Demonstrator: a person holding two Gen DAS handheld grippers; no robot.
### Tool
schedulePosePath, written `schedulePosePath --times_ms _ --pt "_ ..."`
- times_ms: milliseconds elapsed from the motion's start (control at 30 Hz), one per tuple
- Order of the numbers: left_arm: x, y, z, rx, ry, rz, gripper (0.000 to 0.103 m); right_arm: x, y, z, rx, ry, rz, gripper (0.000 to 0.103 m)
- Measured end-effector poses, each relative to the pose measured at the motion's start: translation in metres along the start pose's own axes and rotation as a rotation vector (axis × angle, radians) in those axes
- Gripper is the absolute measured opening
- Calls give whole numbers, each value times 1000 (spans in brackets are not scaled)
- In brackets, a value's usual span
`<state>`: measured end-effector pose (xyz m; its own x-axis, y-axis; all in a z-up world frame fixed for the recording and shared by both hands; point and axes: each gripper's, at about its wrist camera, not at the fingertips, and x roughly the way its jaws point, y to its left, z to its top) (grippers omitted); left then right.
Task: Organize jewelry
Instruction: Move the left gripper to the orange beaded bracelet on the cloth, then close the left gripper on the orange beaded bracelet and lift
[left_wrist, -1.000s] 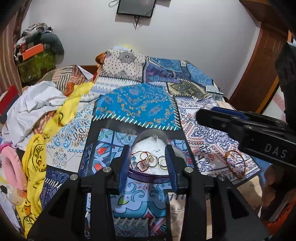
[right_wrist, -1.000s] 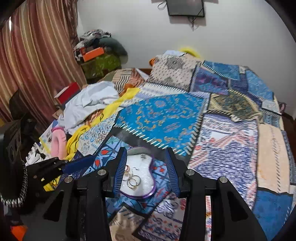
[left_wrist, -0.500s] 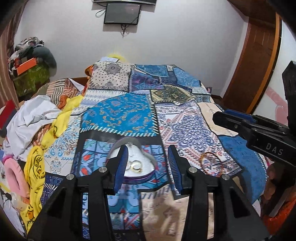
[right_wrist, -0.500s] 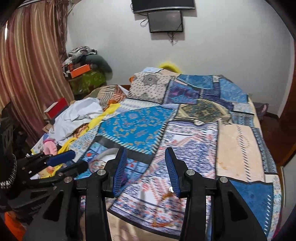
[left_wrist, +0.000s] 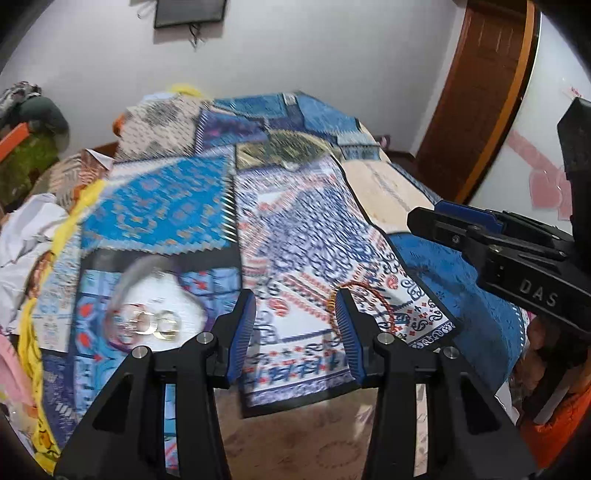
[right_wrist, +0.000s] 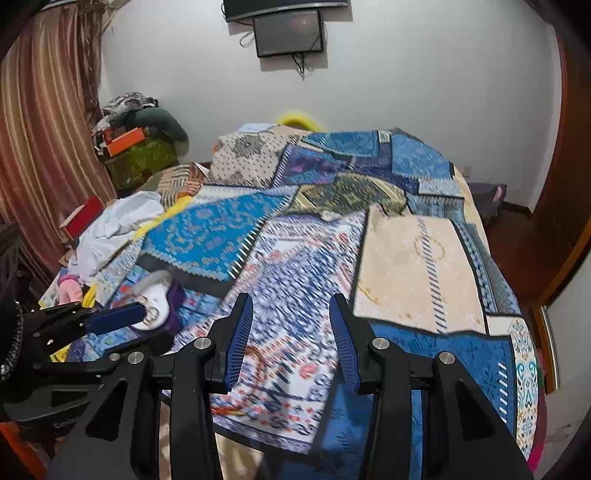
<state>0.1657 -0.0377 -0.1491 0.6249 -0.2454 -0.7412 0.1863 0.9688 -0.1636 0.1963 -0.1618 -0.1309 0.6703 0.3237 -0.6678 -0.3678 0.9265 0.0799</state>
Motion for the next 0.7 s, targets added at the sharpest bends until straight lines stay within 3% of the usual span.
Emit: schedulePosePath --times_ms 200,367,533,700 --pt "31 -12 -1 16 53 -14 43 10 -21 -14 13 54 -17 39" --pt "50 -19 -3 57 76 -4 29 15 -28 -22 11 85 -19 39" --pt "51 -21 -6 83 50 -13 5 20 -28 -24 9 105 -5 39" --pt "41 -14 -9 70 33 -8 4 23 -21 -25 -6 113 13 39"
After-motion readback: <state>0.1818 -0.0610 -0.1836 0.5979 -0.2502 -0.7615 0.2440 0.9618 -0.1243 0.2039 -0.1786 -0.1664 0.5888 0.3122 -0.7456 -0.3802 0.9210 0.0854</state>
